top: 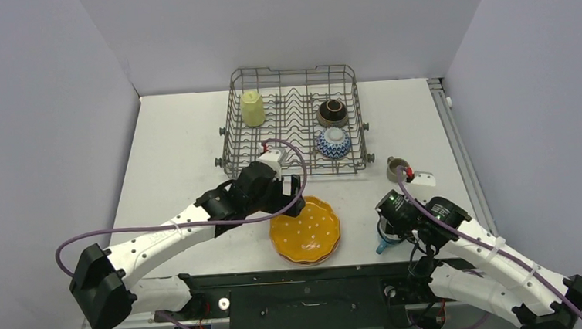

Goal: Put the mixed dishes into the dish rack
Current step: Pick up the cup at the center of the board.

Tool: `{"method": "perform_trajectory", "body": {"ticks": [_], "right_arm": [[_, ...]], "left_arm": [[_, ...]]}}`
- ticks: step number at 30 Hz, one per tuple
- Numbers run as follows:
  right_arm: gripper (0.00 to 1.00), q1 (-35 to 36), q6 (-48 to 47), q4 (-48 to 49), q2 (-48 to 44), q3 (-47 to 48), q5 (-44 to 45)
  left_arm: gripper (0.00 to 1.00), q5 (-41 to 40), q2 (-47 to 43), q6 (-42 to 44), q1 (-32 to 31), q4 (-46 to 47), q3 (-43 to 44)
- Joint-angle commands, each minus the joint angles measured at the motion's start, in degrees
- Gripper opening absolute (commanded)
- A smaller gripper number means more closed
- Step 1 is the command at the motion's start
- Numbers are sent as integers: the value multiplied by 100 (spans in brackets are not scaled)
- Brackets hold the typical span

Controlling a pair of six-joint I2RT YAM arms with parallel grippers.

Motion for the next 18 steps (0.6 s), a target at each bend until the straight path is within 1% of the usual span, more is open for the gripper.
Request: {"method": "perform_trajectory", "body": {"ticks": [1,11,18], "right_arm": [[55,-102,208,120,132,-245,-59],[50,-746,-77,671,219,-657,-259],[47,-927,-184,946,299,-810,-470]], "left_arm": [[96,246,-438,-153,-46,481,-105],[96,404,-663,-211,-89,594,-309],[96,457,-656,-217,-90,614,-408]]}}
